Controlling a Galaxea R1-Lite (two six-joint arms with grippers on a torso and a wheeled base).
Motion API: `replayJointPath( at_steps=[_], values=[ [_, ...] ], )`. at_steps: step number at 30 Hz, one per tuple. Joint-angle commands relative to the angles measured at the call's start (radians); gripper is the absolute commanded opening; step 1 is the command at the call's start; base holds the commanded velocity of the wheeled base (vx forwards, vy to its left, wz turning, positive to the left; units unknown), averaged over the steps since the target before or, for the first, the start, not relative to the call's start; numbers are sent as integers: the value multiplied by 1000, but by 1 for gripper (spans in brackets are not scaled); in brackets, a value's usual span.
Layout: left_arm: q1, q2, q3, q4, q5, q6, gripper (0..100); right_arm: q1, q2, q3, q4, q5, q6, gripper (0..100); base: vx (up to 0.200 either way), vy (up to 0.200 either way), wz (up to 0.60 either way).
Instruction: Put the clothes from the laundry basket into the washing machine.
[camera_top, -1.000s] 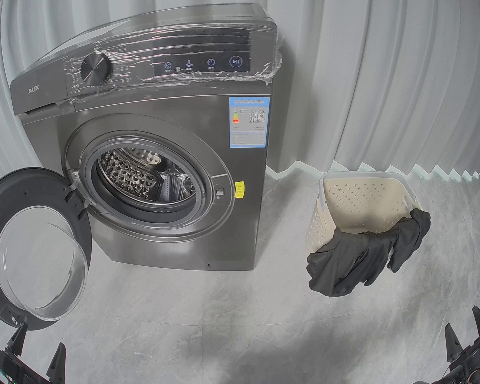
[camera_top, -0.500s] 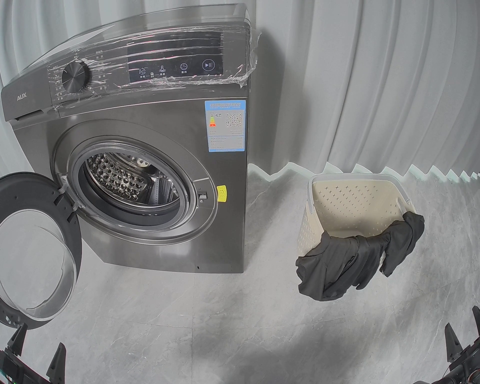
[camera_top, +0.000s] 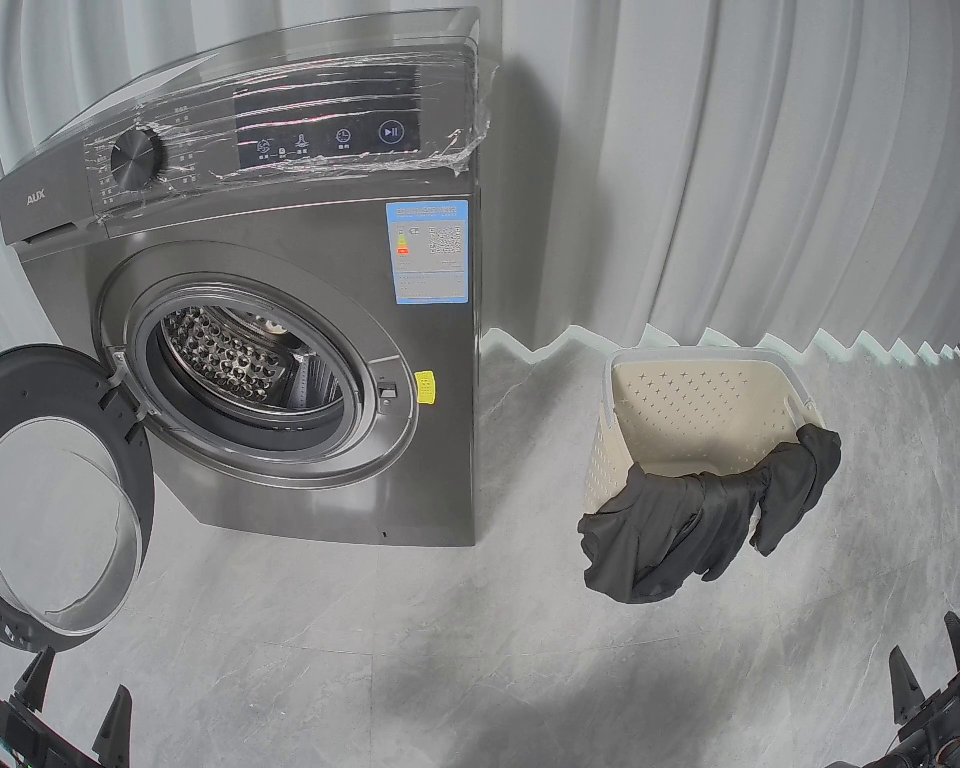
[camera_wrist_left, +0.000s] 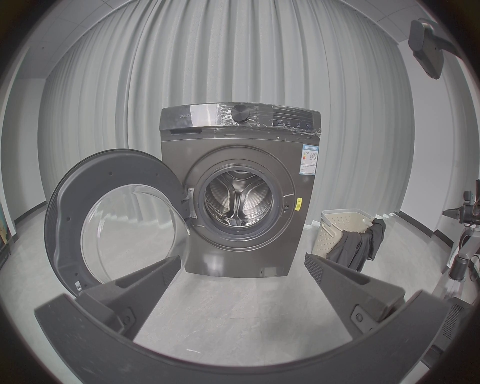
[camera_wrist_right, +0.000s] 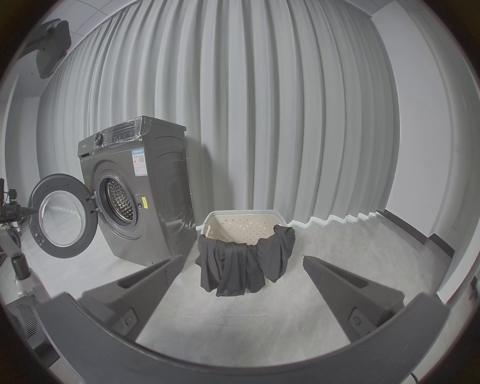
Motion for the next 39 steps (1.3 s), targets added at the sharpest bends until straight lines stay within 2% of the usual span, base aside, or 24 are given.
replayJointPath(
  at_steps=[1, 27, 39],
  values=[
    [0, -18, 16, 0, 0, 0, 100, 2, -15, 15, 0, 0, 0, 100, 0, -200, 0],
    [0, -18, 16, 0, 0, -5, 100, 2, -15, 16, 0, 0, 0, 100, 0, -200, 0],
    [0, -18, 16, 0, 0, -5, 100, 2, -15, 15, 0, 0, 0, 100, 0, 0, 0]
  ],
)
